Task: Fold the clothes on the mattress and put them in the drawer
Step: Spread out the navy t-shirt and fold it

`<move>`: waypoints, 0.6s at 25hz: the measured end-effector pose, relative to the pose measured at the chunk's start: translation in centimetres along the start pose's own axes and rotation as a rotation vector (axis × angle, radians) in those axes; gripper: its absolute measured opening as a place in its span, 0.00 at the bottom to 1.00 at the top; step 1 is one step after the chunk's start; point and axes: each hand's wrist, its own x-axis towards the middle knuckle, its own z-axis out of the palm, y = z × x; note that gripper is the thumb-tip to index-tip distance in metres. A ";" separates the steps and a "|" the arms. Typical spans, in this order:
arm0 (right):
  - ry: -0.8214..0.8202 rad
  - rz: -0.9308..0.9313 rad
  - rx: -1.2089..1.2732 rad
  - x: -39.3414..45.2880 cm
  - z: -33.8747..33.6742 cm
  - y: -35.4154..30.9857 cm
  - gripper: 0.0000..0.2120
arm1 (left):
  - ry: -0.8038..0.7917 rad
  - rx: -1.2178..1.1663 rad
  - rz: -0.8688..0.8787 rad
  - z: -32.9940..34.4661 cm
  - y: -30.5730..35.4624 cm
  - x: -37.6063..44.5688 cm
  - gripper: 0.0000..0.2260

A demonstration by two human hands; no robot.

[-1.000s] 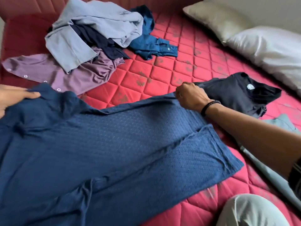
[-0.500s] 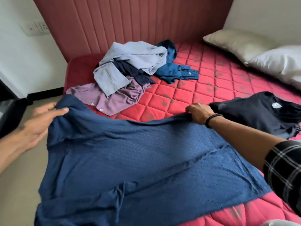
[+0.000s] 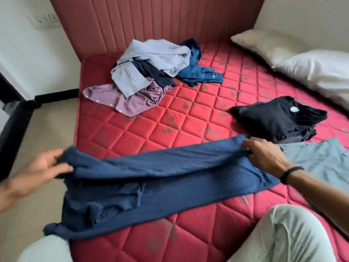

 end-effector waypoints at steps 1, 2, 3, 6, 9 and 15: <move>-0.030 0.002 -0.027 -1.2 0.4 -0.2 0.13 | 0.059 0.020 0.001 1.0 0.9 -1.5 0.18; -0.049 0.012 -0.048 -1.8 0.7 -0.2 0.13 | 0.055 0.033 -0.078 2.5 1.4 -3.4 0.20; -0.049 0.023 -0.056 -2.0 0.6 -0.1 0.12 | 0.008 0.057 -0.064 3.2 1.4 -5.2 0.23; 0.051 0.062 0.007 -2.4 -0.8 0.2 0.12 | 0.077 0.001 -0.031 2.7 2.4 -6.7 0.13; 0.065 0.077 -0.027 -3.7 -1.1 1.0 0.11 | 0.013 0.100 -0.034 2.3 3.2 -8.2 0.25; -0.078 -0.096 0.013 -5.7 0.4 -7.1 0.19 | -0.212 0.401 -0.077 3.0 1.3 -9.5 0.12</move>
